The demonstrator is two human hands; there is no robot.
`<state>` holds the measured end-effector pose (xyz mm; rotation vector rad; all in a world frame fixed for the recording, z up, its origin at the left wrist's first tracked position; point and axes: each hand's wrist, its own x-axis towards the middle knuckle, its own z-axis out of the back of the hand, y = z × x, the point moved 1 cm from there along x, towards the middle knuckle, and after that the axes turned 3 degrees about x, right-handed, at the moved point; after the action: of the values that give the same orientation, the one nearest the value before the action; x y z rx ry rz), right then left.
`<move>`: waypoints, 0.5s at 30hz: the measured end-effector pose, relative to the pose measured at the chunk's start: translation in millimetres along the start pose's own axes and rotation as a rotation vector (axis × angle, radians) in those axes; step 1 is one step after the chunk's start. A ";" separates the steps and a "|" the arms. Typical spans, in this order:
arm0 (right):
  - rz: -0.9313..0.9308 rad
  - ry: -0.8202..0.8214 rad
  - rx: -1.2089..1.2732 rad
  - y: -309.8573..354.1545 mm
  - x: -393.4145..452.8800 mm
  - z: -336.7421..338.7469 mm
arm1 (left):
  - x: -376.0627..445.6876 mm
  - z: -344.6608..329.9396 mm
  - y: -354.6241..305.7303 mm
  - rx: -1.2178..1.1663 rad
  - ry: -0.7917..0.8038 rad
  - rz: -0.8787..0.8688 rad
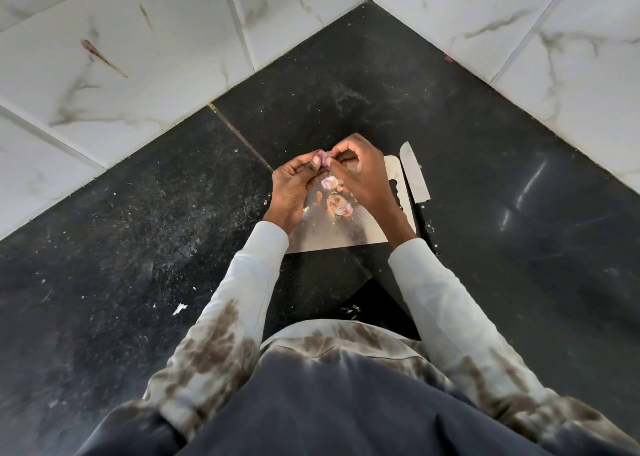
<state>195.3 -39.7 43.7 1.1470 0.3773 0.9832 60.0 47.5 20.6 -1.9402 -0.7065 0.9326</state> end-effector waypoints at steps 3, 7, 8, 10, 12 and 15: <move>0.004 -0.005 0.057 1.6 -3.1 3.3 | -1.6 -0.8 -0.7 -0.013 0.006 -0.004; 0.051 -0.037 0.027 2.8 -5.0 4.4 | -2.2 -1.7 0.5 -0.021 0.000 0.012; 0.060 -0.052 0.015 2.4 -5.0 4.1 | -2.4 -2.0 0.3 -0.018 -0.007 0.017; 0.064 -0.064 -0.017 1.2 -4.1 3.1 | -2.7 -2.0 -0.3 -0.019 -0.015 0.019; 0.070 -0.060 -0.063 0.7 -3.1 1.4 | -2.8 -0.3 0.1 -0.015 -0.023 0.022; 0.060 -0.028 -0.100 0.0 -2.9 -0.9 | -2.7 3.1 1.7 0.014 -0.036 0.030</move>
<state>193.1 -41.5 42.7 1.0859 0.2692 1.0261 56.2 46.0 19.0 -1.9303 -0.6918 0.9909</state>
